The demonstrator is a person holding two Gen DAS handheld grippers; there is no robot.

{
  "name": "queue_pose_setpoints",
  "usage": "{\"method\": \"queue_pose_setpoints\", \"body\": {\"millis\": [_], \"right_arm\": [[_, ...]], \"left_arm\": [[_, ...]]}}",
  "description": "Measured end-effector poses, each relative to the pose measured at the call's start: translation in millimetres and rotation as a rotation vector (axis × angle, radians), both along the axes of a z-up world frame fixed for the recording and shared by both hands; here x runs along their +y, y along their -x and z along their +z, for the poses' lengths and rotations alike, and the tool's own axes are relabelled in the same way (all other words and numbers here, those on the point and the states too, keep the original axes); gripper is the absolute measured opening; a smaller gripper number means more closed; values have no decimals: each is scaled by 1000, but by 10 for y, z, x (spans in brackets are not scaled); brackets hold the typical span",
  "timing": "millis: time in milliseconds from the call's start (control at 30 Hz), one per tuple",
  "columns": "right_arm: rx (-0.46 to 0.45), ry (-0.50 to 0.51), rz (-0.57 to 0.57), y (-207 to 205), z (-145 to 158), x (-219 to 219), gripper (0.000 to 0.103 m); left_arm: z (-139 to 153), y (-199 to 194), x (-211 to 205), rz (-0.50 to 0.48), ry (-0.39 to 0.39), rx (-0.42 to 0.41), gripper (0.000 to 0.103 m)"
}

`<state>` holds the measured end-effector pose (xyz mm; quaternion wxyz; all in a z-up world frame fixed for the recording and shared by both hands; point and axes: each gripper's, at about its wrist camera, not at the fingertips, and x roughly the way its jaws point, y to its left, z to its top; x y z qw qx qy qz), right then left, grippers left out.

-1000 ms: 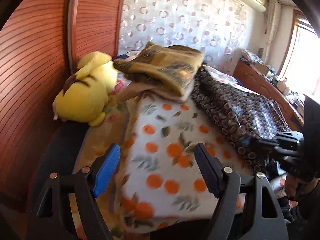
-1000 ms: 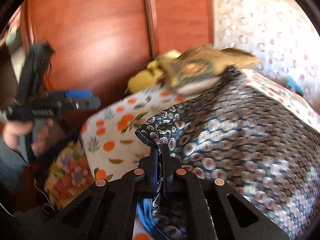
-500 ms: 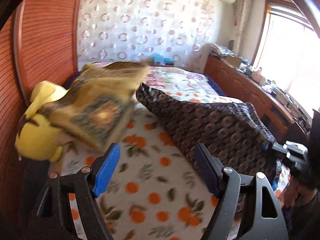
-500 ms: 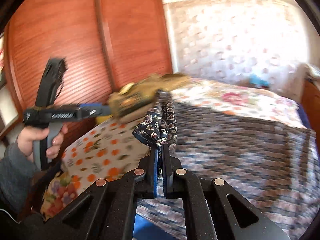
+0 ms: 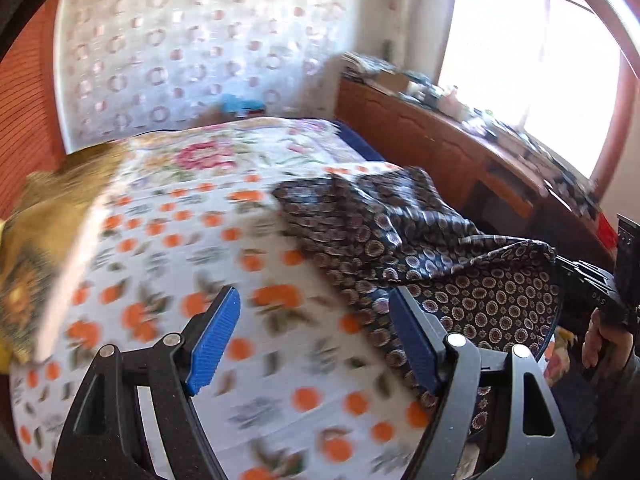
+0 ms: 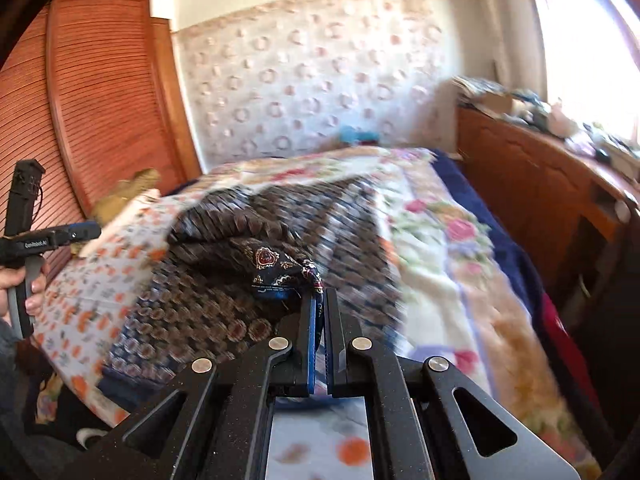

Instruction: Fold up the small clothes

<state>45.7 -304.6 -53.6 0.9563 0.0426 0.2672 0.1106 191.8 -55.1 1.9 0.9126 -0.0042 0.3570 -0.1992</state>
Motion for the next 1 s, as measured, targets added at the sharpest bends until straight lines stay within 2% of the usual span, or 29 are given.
{"method": "queue_pose_setpoints", "body": {"millis": [200,467,533,567,700,833,1000], "right_arm": [[30,-14,-38,93,-162,-108,3],[75,8,-30,-114,-142,-101,3],[71,20,-34,-109,-119,-101,7],[67,29,-42,-110,-90,-93,13],[39,64,-50,-126,10,-62,50],[6,85,-57,-151,137,11,53],[-39,98,29,-141,290,327,55]], "left_arm": [[-110,-105,-505,-70,-46,37,77],[-242,-183,-620,-66,-63,70,77],[-242,-177,-587,-60,-61,69,77],[-245,-174,-580,-57,-60,68,77],[-247,-172,-517,-45,-57,64,77],[-249,-157,-455,-34,-55,64,77],[-214,-135,-429,-32,-61,49,77]]}}
